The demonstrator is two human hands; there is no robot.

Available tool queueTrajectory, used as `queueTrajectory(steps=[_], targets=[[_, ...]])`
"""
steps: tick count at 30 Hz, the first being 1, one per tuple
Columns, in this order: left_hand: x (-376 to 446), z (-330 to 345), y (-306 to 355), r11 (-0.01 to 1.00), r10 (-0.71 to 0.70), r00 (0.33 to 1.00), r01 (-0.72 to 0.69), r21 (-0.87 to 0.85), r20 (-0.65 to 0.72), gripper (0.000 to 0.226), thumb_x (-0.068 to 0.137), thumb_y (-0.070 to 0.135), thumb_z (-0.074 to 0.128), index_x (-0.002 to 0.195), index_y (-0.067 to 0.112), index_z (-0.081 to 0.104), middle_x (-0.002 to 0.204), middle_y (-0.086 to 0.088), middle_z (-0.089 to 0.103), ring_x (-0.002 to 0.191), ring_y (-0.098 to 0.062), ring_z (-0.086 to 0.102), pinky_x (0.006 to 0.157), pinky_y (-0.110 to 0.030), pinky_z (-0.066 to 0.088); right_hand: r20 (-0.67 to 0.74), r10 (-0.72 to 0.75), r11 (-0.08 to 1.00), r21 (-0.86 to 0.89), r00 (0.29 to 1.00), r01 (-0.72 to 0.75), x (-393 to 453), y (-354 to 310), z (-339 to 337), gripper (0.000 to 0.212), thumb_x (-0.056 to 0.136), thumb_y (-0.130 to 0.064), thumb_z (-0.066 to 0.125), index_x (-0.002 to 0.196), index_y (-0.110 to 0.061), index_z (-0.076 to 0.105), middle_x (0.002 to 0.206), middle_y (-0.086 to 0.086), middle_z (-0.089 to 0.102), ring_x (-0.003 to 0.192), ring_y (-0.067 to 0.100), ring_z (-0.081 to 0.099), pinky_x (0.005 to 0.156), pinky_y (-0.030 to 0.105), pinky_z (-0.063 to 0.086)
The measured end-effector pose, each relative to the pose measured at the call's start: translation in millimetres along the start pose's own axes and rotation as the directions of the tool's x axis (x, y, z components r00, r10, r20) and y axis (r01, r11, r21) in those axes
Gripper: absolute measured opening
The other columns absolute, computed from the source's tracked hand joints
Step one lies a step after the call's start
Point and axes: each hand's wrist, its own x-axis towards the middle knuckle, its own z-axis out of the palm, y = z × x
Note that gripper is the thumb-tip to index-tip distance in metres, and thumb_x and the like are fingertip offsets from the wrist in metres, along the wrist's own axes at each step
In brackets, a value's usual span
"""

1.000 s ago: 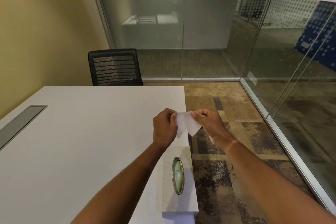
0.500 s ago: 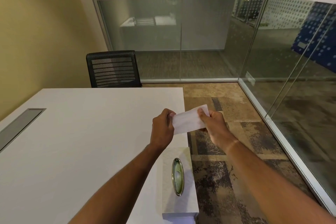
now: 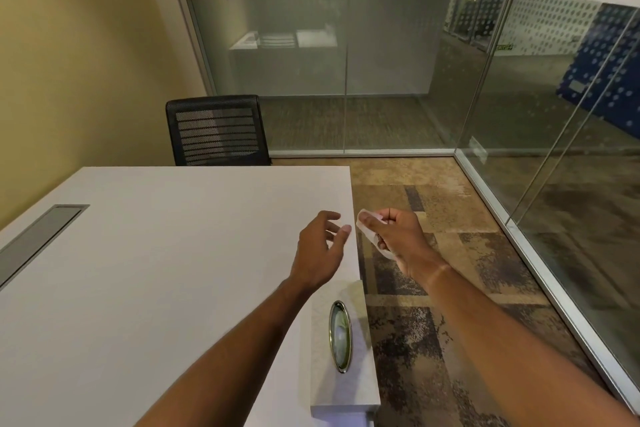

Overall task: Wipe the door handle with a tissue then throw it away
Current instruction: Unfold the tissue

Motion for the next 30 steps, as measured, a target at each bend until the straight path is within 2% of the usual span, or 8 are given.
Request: queueTrajectory(steps=[5,10,13,18,20,22,25,30], targets=[[-6.8,9.6,10.2,0.990,0.120,0.991,-0.115,-0.080,0.055,0.034,0.078,0.045,0.072,0.101,0.028,0.053,0.083,0.010,0.060,0.075,-0.001,0.060,0.057,-0.016,0.049,0.000,-0.039,0.999,0.004,0.999,0.039,-2.3,-0.2,5.2,0.034,0.074,-0.027,0.083,0.072,-0.009,0.054,0.054,-0.001,0.049,0.041,0.004,0.043,0.041,0.018,0.039],[-4.2,10.6,10.1,0.993,0.032,0.999,-0.030,-0.118,0.012,0.048,0.074,0.048,0.075,0.111,0.029,0.050,0.094,0.014,0.061,0.087,0.006,0.059,0.061,-0.008,0.049,0.014,-0.041,0.999,-0.025,0.999,0.041,-2.8,-0.9,3.1,0.032,0.073,-0.029,0.083,0.071,-0.009,0.058,0.058,0.002,0.054,0.043,0.008,0.045,0.040,0.021,0.038],[-2.8,10.0,8.8,0.994,0.040,0.999,-0.037,-0.101,0.028,0.042,0.076,0.041,0.079,0.107,0.026,0.055,0.092,0.014,0.062,0.084,0.004,0.060,0.063,-0.011,0.051,0.013,-0.053,0.998,-0.034,0.999,0.053,-4.5,-0.9,3.5,0.031,0.073,-0.027,0.083,0.069,-0.010,0.058,0.053,-0.003,0.053,0.038,0.002,0.046,0.037,0.016,0.037],[-1.4,12.6,9.4,0.992,0.045,0.999,-0.043,-0.117,0.020,0.007,0.085,0.025,0.072,0.083,0.020,0.068,0.073,0.008,0.067,0.070,-0.006,0.062,0.063,-0.021,0.053,0.091,-0.029,0.999,-0.031,0.995,0.032,-7.8,-1.2,2.6,0.022,0.079,-0.027,0.079,0.074,-0.010,0.065,0.049,-0.007,0.058,0.042,0.003,0.048,0.039,0.018,0.038],[-0.4,12.6,8.1,0.994,0.023,1.000,-0.023,-0.108,-0.004,0.008,0.090,0.021,0.067,0.083,0.016,0.069,0.073,0.003,0.069,0.068,-0.011,0.063,0.065,-0.028,0.054,0.122,0.008,1.000,0.002,0.992,-0.008,-6.7,-1.5,-0.2,0.013,0.084,-0.019,0.074,0.082,-0.008,0.069,0.053,-0.005,0.061,0.046,0.004,0.050,0.043,0.018,0.041],[0.5,11.3,6.5,0.996,0.011,1.000,-0.014,-0.092,-0.026,0.011,0.092,0.019,0.063,0.085,0.013,0.069,0.074,0.001,0.069,0.068,-0.011,0.063,0.066,-0.026,0.052,0.116,0.034,0.999,0.004,0.993,-0.035,-5.1,-1.1,-3.8,0.005,0.087,-0.011,0.070,0.086,-0.006,0.071,0.058,-0.002,0.064,0.050,0.005,0.054,0.047,0.019,0.044],[1.3,10.1,5.2,0.992,-0.017,0.999,0.011,-0.123,-0.044,0.014,0.094,0.015,0.060,0.084,0.011,0.067,0.075,-0.003,0.068,0.072,-0.019,0.064,0.067,-0.030,0.054,0.088,0.033,0.999,-0.031,0.996,-0.030,-3.0,1.0,-5.1,0.005,0.089,-0.006,0.067,0.088,-0.004,0.071,0.063,0.003,0.066,0.055,0.007,0.058,0.051,0.020,0.048],[1.4,9.5,5.2,0.972,-0.118,0.987,0.093,-0.214,-0.108,0.019,0.095,0.015,0.058,0.077,0.010,0.061,0.076,-0.006,0.066,0.071,-0.019,0.064,0.061,-0.017,0.050,-0.034,0.028,0.999,0.018,0.999,-0.028,1.2,3.9,-8.6,0.011,0.089,-0.006,0.067,0.079,-0.008,0.070,0.065,0.007,0.068,0.056,0.009,0.062,0.051,0.021,0.053]])
